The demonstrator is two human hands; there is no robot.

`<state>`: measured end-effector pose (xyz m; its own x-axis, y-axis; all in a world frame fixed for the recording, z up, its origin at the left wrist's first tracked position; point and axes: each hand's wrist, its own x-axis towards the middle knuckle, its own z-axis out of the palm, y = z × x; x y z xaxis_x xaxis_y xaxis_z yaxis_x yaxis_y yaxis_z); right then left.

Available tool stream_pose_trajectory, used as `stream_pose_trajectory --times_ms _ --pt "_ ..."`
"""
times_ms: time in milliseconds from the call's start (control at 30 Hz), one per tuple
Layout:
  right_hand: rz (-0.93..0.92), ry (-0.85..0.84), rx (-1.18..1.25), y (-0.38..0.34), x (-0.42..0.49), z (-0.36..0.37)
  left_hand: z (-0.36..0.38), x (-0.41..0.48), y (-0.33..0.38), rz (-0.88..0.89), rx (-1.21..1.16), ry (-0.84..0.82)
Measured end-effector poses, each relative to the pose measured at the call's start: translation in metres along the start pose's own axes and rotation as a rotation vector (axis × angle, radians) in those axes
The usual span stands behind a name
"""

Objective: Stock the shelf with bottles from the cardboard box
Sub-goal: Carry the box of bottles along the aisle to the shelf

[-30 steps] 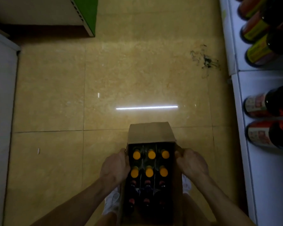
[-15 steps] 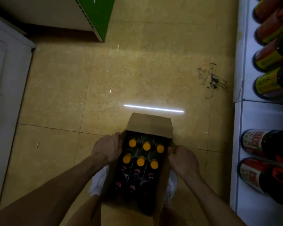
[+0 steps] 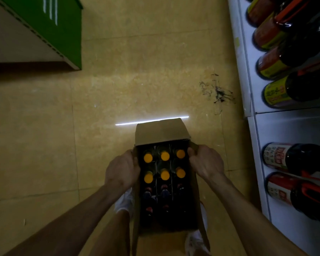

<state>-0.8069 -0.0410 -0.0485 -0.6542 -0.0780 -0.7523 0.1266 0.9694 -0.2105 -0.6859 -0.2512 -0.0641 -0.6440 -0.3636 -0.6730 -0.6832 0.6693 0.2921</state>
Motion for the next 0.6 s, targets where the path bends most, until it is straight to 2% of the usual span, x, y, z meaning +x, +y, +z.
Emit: stream_pose_trajectory --times_ms 333,600 --pt "-0.009 -0.009 -0.051 -0.046 0.053 -0.050 -0.049 0.063 0.030 -0.008 -0.002 0.003" --pt "-0.064 -0.094 -0.032 -0.055 0.102 -0.099 -0.086 0.107 0.071 -0.057 0.088 -0.002"
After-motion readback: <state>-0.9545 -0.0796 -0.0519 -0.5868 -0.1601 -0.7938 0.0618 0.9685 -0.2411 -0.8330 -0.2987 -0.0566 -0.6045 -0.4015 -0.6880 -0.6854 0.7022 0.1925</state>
